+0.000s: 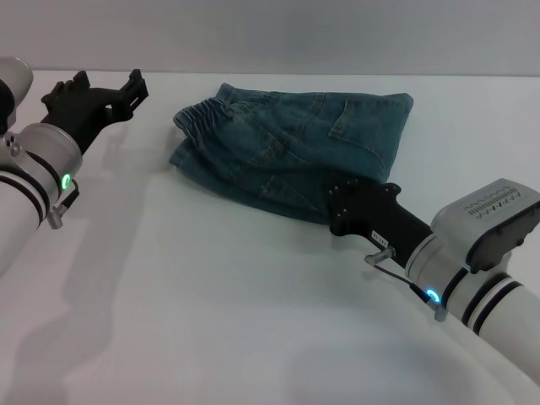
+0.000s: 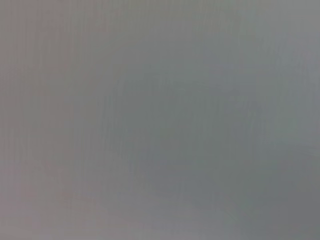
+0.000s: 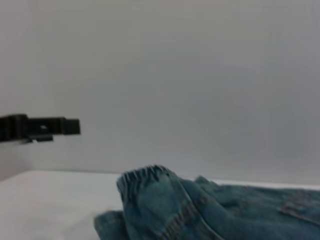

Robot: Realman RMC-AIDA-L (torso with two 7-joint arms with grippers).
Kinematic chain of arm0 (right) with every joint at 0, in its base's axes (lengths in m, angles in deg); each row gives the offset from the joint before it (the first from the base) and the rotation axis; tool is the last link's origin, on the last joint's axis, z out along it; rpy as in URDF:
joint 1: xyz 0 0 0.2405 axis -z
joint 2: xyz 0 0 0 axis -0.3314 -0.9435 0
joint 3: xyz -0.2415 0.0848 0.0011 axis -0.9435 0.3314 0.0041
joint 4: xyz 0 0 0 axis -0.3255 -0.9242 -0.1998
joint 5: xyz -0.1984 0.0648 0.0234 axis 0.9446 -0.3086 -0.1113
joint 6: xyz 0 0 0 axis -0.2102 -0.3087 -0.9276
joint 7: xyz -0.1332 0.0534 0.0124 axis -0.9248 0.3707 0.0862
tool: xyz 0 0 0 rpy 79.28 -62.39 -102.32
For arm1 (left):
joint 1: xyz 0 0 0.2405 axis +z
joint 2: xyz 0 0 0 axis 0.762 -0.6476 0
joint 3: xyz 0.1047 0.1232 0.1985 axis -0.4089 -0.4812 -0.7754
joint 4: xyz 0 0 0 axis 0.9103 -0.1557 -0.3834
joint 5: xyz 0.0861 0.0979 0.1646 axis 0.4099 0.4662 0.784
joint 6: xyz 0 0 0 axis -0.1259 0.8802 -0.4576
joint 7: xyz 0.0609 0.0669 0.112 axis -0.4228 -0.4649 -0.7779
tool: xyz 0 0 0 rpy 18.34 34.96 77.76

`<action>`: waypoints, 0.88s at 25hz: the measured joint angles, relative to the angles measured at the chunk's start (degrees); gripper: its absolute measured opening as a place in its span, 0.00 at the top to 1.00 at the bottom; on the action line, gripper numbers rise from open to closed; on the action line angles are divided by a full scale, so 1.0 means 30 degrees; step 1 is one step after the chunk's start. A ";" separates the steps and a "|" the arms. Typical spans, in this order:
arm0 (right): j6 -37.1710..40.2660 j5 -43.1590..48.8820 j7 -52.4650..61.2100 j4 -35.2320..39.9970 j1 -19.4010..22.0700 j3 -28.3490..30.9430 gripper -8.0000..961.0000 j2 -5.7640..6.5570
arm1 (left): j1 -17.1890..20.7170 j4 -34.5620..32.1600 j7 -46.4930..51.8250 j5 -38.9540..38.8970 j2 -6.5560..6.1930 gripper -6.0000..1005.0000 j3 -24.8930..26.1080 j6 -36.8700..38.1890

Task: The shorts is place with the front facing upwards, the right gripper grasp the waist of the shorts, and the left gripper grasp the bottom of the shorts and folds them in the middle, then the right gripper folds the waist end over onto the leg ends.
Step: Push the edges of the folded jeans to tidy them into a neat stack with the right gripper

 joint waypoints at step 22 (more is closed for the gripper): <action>-0.0775 -0.0059 0.1589 -0.3739 -0.0945 0.1556 0.97 0.0191 | 0.0405 -0.0100 -0.0020 0.0000 -0.0063 0.20 0.0036 -0.0357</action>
